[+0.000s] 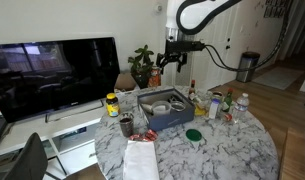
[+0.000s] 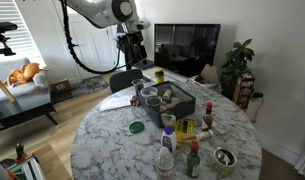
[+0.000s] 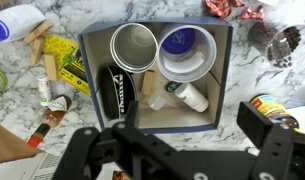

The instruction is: Pick up the clear cup and the silver cup together and put them in the clear storage container

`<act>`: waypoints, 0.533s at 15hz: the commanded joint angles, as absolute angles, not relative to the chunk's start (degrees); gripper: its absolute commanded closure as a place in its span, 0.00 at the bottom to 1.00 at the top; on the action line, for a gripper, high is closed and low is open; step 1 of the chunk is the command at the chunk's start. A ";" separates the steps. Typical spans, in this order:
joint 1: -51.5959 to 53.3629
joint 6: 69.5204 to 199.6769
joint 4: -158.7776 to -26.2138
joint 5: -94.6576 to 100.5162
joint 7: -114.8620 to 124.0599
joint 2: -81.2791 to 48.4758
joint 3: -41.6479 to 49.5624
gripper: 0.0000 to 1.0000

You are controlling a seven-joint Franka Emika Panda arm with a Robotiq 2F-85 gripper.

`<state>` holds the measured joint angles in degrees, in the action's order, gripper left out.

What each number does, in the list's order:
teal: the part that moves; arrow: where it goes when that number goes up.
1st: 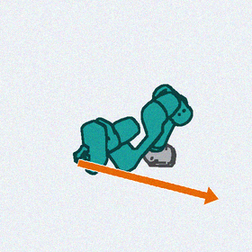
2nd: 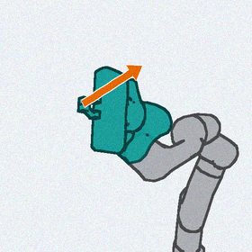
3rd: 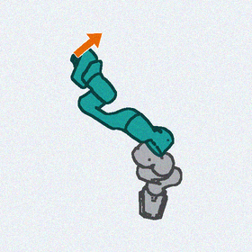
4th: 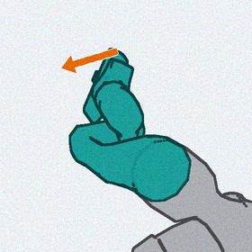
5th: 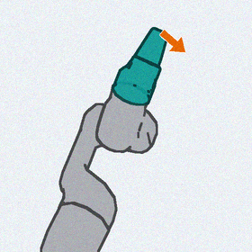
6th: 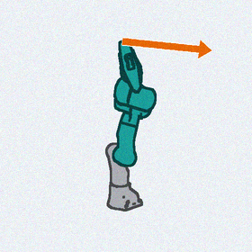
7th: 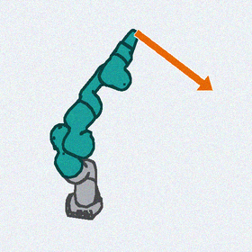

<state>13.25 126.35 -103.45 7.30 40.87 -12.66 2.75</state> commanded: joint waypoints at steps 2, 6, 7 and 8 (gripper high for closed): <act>11.68 121.03 -108.43 6.14 40.43 -4.83 -0.73 0.00; 11.02 120.69 -106.50 7.32 40.99 -5.46 -2.24 0.00; 10.99 120.68 -107.03 7.31 40.98 -4.93 -2.50 0.00; 10.95 120.68 -107.35 7.30 40.97 -4.65 -2.63 0.00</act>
<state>12.62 120.90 -107.53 7.15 40.88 -4.62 -0.90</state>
